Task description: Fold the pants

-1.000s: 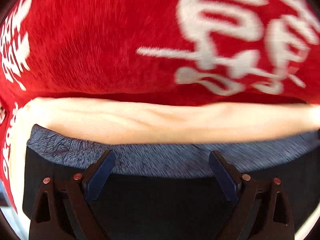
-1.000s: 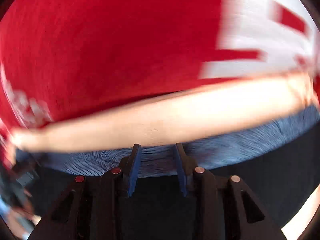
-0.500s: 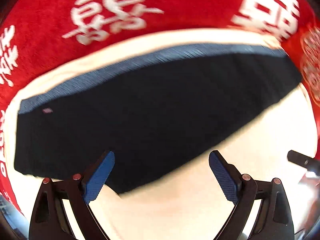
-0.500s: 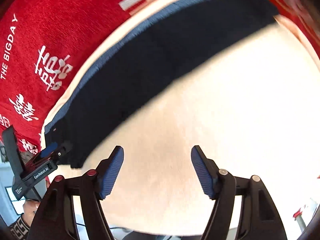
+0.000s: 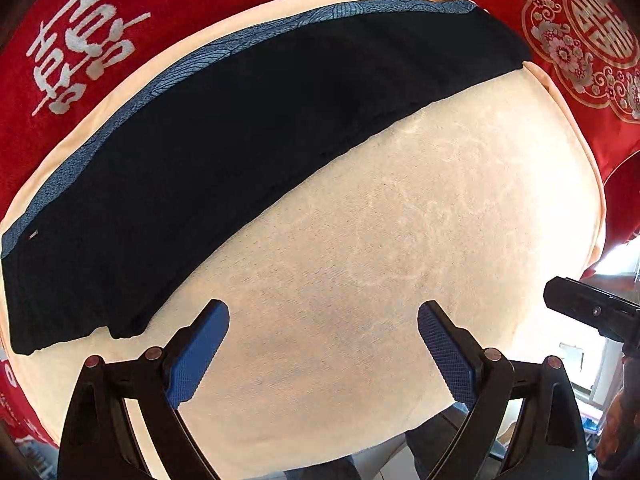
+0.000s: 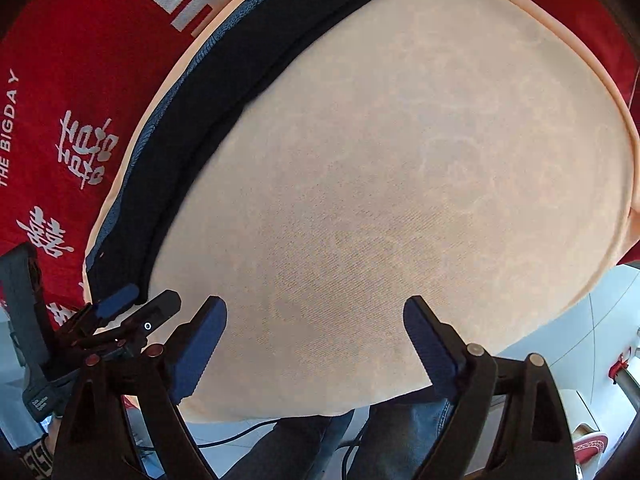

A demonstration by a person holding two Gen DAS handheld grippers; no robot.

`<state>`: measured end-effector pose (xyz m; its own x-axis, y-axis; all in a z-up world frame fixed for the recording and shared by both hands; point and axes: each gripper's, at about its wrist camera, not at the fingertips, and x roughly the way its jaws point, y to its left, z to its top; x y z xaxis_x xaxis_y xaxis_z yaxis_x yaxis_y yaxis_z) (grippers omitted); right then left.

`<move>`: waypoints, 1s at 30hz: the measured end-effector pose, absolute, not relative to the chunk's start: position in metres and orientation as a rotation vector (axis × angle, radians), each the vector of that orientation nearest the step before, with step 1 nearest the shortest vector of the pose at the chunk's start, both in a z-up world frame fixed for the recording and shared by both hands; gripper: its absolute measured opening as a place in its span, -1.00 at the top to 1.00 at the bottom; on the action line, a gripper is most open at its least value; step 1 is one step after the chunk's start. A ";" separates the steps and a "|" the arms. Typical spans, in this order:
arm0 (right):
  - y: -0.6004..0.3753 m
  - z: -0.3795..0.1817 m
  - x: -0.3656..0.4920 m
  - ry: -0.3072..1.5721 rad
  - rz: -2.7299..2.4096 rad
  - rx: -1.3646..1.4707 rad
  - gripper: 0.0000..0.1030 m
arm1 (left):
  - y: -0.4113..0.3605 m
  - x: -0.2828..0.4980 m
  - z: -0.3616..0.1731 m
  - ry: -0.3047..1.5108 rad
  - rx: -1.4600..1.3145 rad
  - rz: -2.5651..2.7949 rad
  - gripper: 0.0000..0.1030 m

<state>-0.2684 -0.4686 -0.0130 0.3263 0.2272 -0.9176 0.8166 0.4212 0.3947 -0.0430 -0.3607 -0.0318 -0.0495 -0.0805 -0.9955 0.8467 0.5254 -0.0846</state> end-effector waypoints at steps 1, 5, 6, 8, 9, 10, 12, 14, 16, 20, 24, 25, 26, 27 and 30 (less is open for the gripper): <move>-0.471 -0.013 -0.270 1.208 -0.520 1.113 -0.79 | -0.365 -0.044 -0.031 1.424 0.716 -0.869 -0.87; -0.488 -0.013 -0.280 1.197 -0.547 1.130 -0.79 | -0.373 -0.042 -0.021 1.398 0.715 -0.878 -0.87; -0.491 -0.014 -0.282 1.192 -0.552 1.130 -0.79 | -0.378 -0.039 -0.019 1.385 0.713 -0.875 -0.87; -0.505 -0.014 -0.286 1.176 -0.563 1.129 -0.79 | -0.389 -0.031 -0.014 1.357 0.695 -0.861 -0.87; -0.514 -0.014 -0.286 1.164 -0.570 1.124 -0.79 | -0.393 -0.026 -0.013 1.347 0.681 -0.849 -0.87; -0.521 -0.014 -0.279 1.155 -0.576 1.116 -0.79 | -0.400 -0.018 -0.013 1.338 0.660 -0.832 -0.87; -0.540 -0.013 -0.274 1.129 -0.593 1.094 -0.79 | -0.412 -0.002 -0.010 1.327 0.611 -0.800 -0.87; -0.566 -0.013 -0.267 1.099 -0.615 1.073 -0.79 | -0.415 0.022 -0.011 1.312 0.550 -0.770 -0.87; -0.595 -0.014 -0.257 1.061 -0.622 1.077 -0.79 | -0.422 0.032 -0.012 1.295 0.508 -0.745 -0.87; -0.642 -0.014 -0.230 1.006 -0.653 1.015 -0.79 | -0.440 0.044 -0.023 1.264 0.464 -0.704 -0.87; -0.684 -0.023 -0.206 0.973 -0.691 0.991 -0.79 | -0.459 0.051 -0.053 1.241 0.475 -0.639 -0.87; -0.693 -0.028 -0.200 0.972 -0.705 0.987 -0.77 | -0.460 0.052 -0.063 1.251 0.487 -0.621 -0.87; -0.702 -0.036 -0.196 0.969 -0.714 1.003 -0.55 | -0.461 0.053 -0.071 1.262 0.496 -0.608 -0.87; -0.711 -0.044 -0.194 0.966 -0.712 1.040 -0.16 | -0.464 0.052 -0.080 1.270 0.500 -0.602 -0.87; -0.717 -0.048 -0.188 0.978 -0.686 1.050 0.80 | -0.458 0.050 -0.085 1.258 0.487 -0.608 -0.88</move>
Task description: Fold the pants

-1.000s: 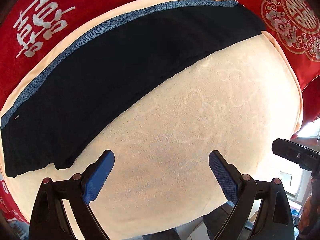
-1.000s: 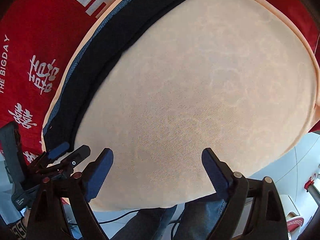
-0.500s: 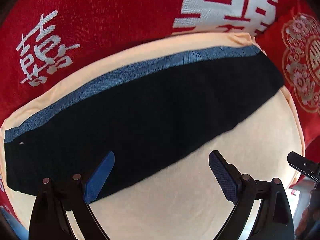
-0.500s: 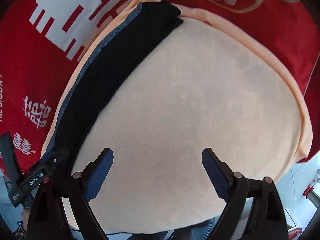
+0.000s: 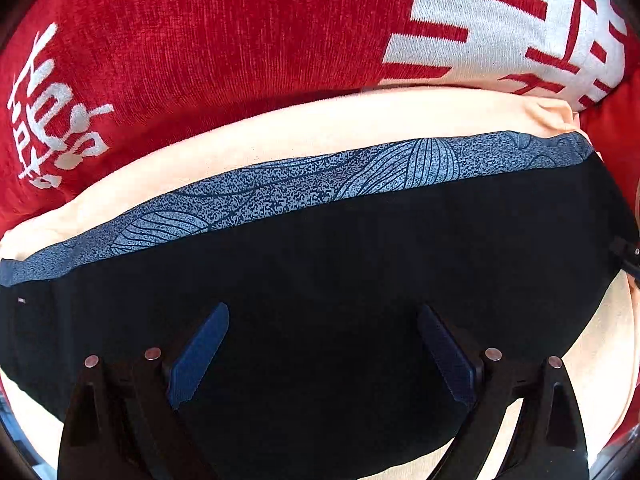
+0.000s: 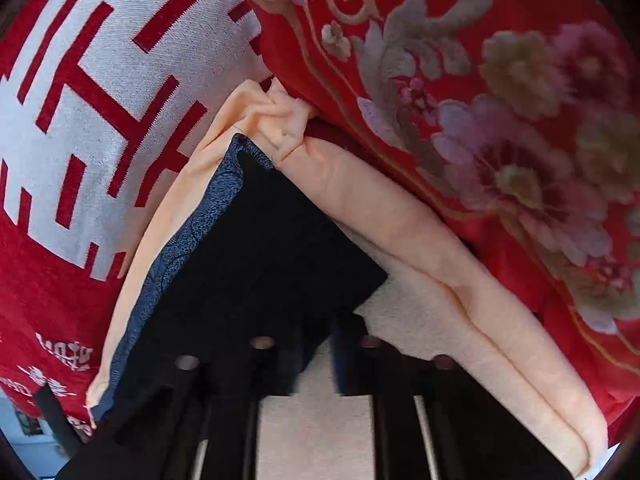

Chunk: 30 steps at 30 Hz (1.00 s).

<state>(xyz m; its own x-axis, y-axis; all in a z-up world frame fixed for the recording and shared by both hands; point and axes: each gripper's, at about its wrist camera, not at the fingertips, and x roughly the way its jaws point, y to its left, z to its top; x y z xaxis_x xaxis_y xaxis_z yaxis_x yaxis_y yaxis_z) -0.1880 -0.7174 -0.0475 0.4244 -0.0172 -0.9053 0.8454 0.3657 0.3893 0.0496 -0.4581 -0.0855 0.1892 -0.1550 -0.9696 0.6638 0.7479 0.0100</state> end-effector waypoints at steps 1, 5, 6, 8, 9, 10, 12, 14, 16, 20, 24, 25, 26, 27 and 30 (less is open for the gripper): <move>-0.714 -0.046 -0.186 0.999 -0.681 1.003 0.80 | -0.459 0.048 -0.086 1.253 0.495 -0.610 -0.88; -0.713 -0.051 -0.184 1.036 -0.654 0.947 0.76 | -0.458 0.048 -0.088 1.256 0.504 -0.604 -0.88; -0.714 -0.051 -0.183 1.038 -0.646 0.951 0.75 | -0.471 0.047 -0.095 1.256 0.507 -0.605 -0.90; -0.714 -0.049 -0.184 1.038 -0.633 0.955 0.66 | -0.465 0.047 -0.094 1.248 0.511 -0.603 -0.96; -0.713 -0.049 -0.184 1.041 -0.632 0.950 0.64 | -0.467 0.048 -0.095 1.247 0.509 -0.601 -0.98; -0.712 -0.048 -0.185 1.046 -0.632 0.946 0.58 | -0.467 0.048 -0.097 1.250 0.504 -0.604 -0.98; -0.708 -0.044 -0.189 1.063 -0.644 0.931 0.37 | -0.467 0.048 -0.098 1.249 0.504 -0.606 -0.98; -0.704 -0.040 -0.198 1.101 -0.704 0.902 -0.20 | -0.468 0.047 -0.100 1.242 0.511 -0.606 -0.98; -0.700 -0.033 -0.209 1.083 -0.728 0.923 -0.20 | -0.471 0.047 -0.102 1.243 0.509 -0.605 -0.98; -0.687 -0.015 -0.214 1.050 -0.715 0.905 -0.20 | -0.469 0.047 -0.100 1.241 0.509 -0.601 -0.98; -0.670 0.000 -0.192 1.019 -0.639 0.852 -0.20 | -0.469 0.046 -0.099 1.240 0.513 -0.600 -0.98; -0.667 0.002 -0.186 1.017 -0.623 0.838 -0.21 | -0.469 0.046 -0.099 1.239 0.514 -0.601 -0.98; -0.663 0.003 -0.177 1.021 -0.601 0.820 -0.23 | -0.469 0.046 -0.099 1.239 0.515 -0.601 -0.98; -0.661 0.003 -0.169 1.024 -0.583 0.808 -0.24 | -0.470 0.046 -0.099 1.240 0.515 -0.600 -0.98; -0.661 0.000 -0.148 1.037 -0.538 0.789 -0.28 | -0.469 0.046 -0.099 1.240 0.515 -0.597 -0.98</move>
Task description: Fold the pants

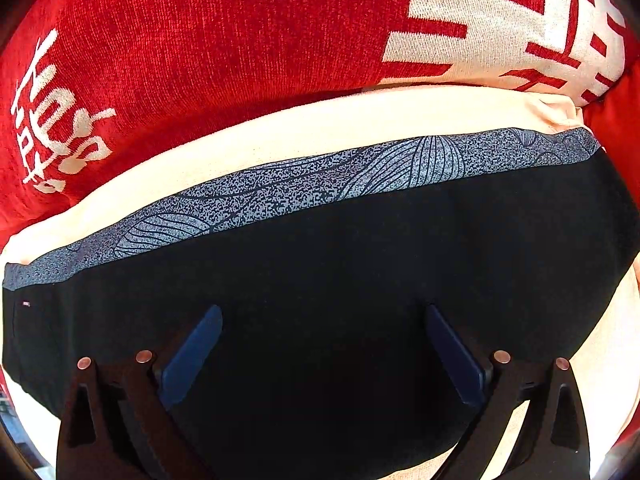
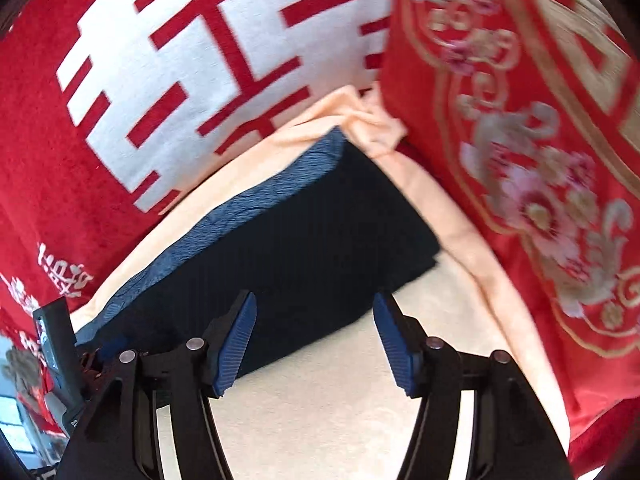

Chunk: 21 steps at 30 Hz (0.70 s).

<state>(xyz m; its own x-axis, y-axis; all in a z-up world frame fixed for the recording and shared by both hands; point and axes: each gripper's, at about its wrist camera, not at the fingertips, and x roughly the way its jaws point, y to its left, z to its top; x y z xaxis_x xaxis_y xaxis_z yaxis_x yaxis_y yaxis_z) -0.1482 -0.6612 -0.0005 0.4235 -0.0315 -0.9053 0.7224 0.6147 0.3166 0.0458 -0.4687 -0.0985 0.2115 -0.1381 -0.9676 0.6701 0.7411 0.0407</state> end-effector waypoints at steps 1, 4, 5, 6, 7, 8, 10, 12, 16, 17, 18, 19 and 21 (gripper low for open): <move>-0.659 -0.003 -0.141 1.045 -0.523 0.782 -0.29 | -0.468 0.045 -0.098 1.239 0.516 -0.597 -0.98; -0.649 -0.008 -0.133 1.071 -0.488 0.757 -0.37 | -0.467 0.045 -0.098 1.240 0.517 -0.598 -0.98; -0.647 -0.011 -0.134 1.079 -0.483 0.752 -0.37 | -0.467 0.046 -0.098 1.241 0.517 -0.599 -0.98; -0.645 -0.016 -0.131 1.094 -0.477 0.745 -0.37 | -0.467 0.046 -0.098 1.241 0.519 -0.599 -0.98; -0.644 -0.021 -0.128 1.108 -0.473 0.741 -0.37 | -0.468 0.046 -0.097 1.240 0.522 -0.601 -0.98; -0.644 -0.026 -0.126 1.122 -0.471 0.739 -0.37 | -0.467 0.045 -0.097 1.238 0.524 -0.602 -0.98; -0.644 -0.034 -0.124 1.135 -0.471 0.737 -0.37 | -0.467 0.045 -0.097 1.235 0.524 -0.602 -0.98; -0.644 -0.037 -0.124 1.141 -0.470 0.726 -0.37 | -0.468 0.045 -0.097 1.233 0.522 -0.600 -0.98; -0.643 -0.039 -0.124 1.145 -0.460 0.715 -0.37 | -0.469 0.044 -0.097 1.234 0.520 -0.596 -0.98; -0.642 -0.039 -0.124 1.145 -0.459 0.715 -0.37 | -0.469 0.044 -0.097 1.234 0.520 -0.596 -0.98; -0.642 -0.039 -0.124 1.145 -0.458 0.713 -0.37 | -0.469 0.044 -0.097 1.234 0.520 -0.596 -0.98; -0.641 -0.039 -0.124 1.146 -0.457 0.709 -0.38 | -0.469 0.044 -0.097 1.233 0.521 -0.597 -0.98; -0.639 -0.040 -0.121 1.151 -0.456 0.693 -0.38 | -0.469 0.044 -0.097 1.233 0.520 -0.597 -0.98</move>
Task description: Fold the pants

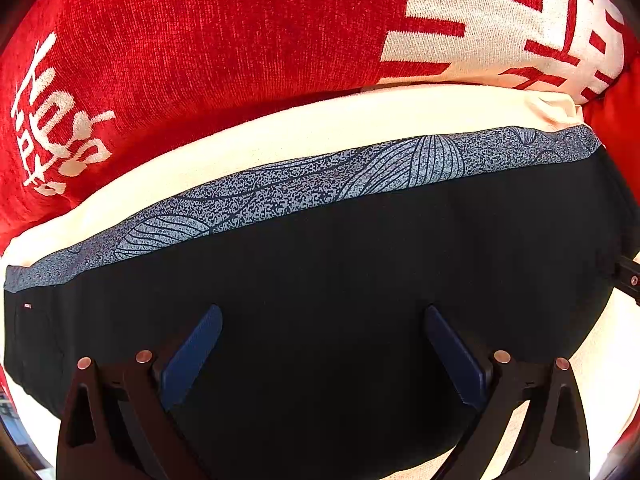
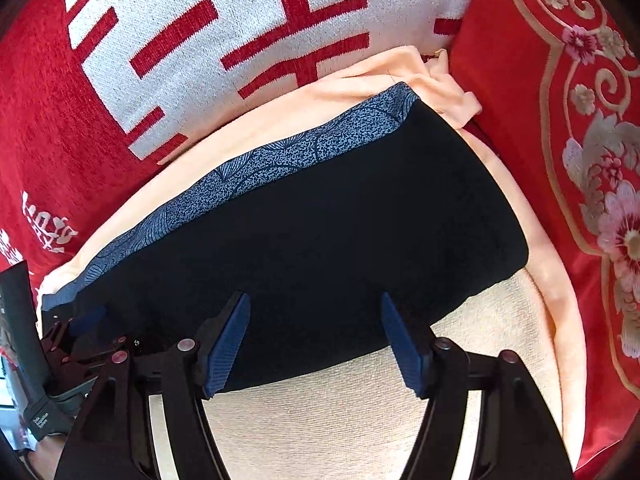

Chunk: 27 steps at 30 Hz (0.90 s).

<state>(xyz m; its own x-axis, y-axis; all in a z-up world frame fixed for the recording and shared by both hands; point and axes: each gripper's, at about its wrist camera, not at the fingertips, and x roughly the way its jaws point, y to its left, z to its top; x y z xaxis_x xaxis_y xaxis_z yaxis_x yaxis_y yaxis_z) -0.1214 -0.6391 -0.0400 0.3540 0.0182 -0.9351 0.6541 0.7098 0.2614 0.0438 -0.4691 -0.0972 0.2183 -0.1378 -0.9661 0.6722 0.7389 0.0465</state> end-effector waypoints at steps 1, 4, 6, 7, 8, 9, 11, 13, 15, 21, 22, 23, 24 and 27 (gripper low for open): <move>-0.637 -0.040 -0.120 1.155 -0.454 0.680 -0.41 | -0.469 0.044 -0.097 1.232 0.519 -0.597 -0.98; -0.633 -0.042 -0.117 1.165 -0.445 0.647 -0.46 | -0.470 0.044 -0.097 1.233 0.519 -0.596 -0.98; -0.633 -0.042 -0.115 1.167 -0.444 0.644 -0.48 | -0.469 0.044 -0.097 1.233 0.519 -0.597 -0.98; -0.633 -0.043 -0.115 1.165 -0.444 0.649 -0.49 | -0.469 0.044 -0.097 1.233 0.518 -0.597 -0.98; -0.634 -0.043 -0.115 1.164 -0.443 0.653 -0.49 | -0.469 0.044 -0.097 1.233 0.519 -0.597 -0.98; -0.635 -0.043 -0.114 1.164 -0.442 0.659 -0.49 | -0.469 0.043 -0.097 1.233 0.519 -0.598 -0.98; -0.636 -0.044 -0.112 1.166 -0.440 0.665 -0.50 | -0.469 0.043 -0.097 1.233 0.519 -0.598 -0.98; -0.638 -0.044 -0.111 1.168 -0.442 0.675 -0.50 | -0.469 0.043 -0.098 1.233 0.517 -0.598 -0.98; -0.640 -0.039 -0.111 1.152 -0.454 0.690 -0.50 | -0.469 0.043 -0.098 1.232 0.513 -0.600 -0.98; -0.636 -0.034 -0.086 1.122 -0.384 0.658 -0.26 | -0.468 0.040 -0.100 1.226 0.509 -0.603 -0.98; -0.635 -0.036 -0.080 1.126 -0.378 0.649 -0.26 | -0.468 0.040 -0.100 1.225 0.510 -0.605 -0.98; -0.633 -0.039 -0.073 1.131 -0.368 0.637 -0.26 | -0.468 0.040 -0.100 1.224 0.510 -0.606 -0.98; -0.632 -0.043 -0.067 1.145 -0.360 0.622 -0.26 | -0.468 0.039 -0.100 1.224 0.510 -0.606 -0.98; -0.632 -0.051 -0.058 1.167 -0.358 0.549 -0.26 | -0.468 0.038 -0.102 1.220 0.511 -0.608 -0.98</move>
